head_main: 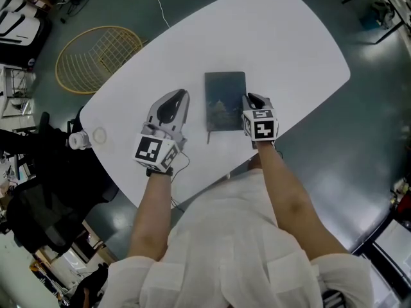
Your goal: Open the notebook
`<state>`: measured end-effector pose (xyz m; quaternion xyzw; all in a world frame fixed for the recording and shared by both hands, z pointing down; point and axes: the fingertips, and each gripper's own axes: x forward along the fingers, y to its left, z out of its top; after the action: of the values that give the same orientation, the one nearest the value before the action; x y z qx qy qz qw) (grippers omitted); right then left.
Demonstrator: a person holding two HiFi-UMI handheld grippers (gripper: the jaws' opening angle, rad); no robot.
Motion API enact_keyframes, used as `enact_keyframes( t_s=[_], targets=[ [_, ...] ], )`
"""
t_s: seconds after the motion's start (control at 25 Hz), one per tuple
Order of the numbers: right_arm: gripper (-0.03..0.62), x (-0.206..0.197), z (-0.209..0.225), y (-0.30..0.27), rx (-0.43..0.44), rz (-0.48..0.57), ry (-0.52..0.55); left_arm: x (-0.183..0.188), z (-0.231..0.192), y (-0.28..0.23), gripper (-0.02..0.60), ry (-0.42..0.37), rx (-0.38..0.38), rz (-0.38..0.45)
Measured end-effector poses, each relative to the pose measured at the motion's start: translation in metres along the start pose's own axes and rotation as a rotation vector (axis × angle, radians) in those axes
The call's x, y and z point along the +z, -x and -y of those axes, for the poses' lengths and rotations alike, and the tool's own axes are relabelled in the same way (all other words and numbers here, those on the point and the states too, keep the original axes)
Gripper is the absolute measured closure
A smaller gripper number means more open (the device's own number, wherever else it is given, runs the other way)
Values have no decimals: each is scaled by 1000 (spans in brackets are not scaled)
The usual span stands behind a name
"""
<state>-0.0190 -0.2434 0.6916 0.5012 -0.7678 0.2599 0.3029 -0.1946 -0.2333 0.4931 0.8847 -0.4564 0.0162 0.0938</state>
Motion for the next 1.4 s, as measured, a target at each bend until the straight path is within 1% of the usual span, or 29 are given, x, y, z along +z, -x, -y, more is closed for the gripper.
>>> enact_keyframes(
  t_s=[0.16,0.24,0.36,0.48,0.76,0.96,1.08,1.16,1.2,1.28,1.4],
  targets=[
    [542,-2,2,-2,5,-10,-55,0,-1,1,560,11,27,-15],
    [554,-4,2,-4,21,-7,-119,-2,0,1,560,15,23,-12],
    [554,-6,2,-5,51,-2,-228,-4,0,2,560,17,26,-10],
    [554,-7,4,-6,72,1,-303,-4,2,1,560,17,23,-7],
    [560,-9,4,-8,139,-16,-426,-6,3,1,560,26,25,-12],
    [557,-8,5,-7,197,-27,-500,-3,6,1,560,24,1,9],
    [552,-5,4,-8,230,-39,-521,-2,2,3,560,21,26,6],
    [520,-6,1,-8,248,-49,-523,-2,3,5,560,23,34,-6],
    [520,-7,1,-8,250,-52,-518,-3,4,5,560,23,33,-8],
    [536,-6,1,-8,243,-58,-489,-4,5,7,560,19,23,2],
    [540,-5,0,-7,229,-70,-441,-4,4,9,560,11,22,13]
  ],
)
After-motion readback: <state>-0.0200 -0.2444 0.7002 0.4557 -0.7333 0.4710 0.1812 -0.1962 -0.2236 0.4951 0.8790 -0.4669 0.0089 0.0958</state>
